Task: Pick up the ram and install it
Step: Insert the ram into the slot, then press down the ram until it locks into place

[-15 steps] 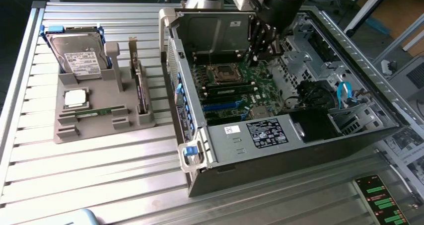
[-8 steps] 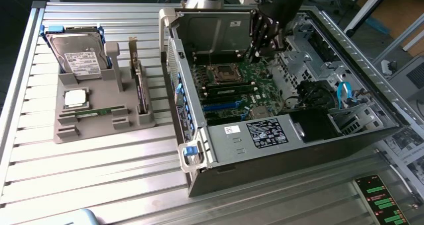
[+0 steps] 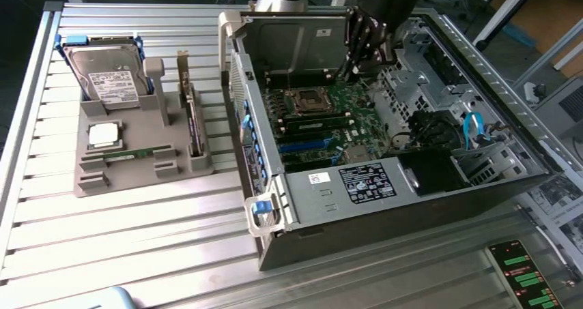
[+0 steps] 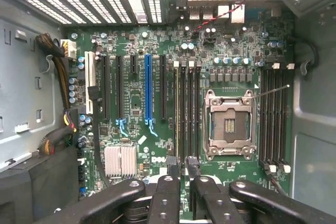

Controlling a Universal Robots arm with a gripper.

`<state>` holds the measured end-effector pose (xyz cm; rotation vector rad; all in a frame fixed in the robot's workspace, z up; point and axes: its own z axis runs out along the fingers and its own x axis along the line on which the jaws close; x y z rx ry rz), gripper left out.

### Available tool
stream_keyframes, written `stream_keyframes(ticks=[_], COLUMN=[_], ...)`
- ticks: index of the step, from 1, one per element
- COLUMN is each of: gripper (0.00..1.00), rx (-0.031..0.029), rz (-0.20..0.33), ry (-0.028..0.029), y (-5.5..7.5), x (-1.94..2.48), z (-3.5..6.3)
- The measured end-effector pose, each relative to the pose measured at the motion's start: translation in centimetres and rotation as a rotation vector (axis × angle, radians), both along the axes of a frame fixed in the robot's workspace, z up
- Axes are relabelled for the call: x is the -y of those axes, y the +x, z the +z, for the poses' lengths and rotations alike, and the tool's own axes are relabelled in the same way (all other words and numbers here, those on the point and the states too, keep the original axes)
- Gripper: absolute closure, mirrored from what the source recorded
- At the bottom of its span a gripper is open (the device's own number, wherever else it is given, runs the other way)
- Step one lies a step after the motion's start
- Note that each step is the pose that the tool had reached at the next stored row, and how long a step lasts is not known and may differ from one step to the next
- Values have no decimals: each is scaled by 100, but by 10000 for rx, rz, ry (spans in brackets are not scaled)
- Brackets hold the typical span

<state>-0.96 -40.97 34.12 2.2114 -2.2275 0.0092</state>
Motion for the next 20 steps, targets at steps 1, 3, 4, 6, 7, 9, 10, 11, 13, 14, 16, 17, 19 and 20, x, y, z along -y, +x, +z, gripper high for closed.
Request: stream_keyframes(ticks=[1,3,4,6,7,9,10,11,13,14,16,17,19,20], gripper=[81,81,81,81,81,81,81,81,82,82,90,90,90,90], rx=[0,0,-1,-1,0,-1,0,-1,-1,-1,0,0,-1,-1], rz=[0,0,0,0,0,0,0,0,0,0,0,0,0,0], ry=[0,-1,-1,-1,-1,-2,-1,-1,-1,-1,-1,-1,-1,-1], y=[0,0,0,0,0,0,0,0,0,0,0,0,0,0], x=[0,0,0,0,0,0,0,0,0,0,0,0,0,0], z=[0,0,1,1,1,1,1,1,1,1,1,1,1,1])
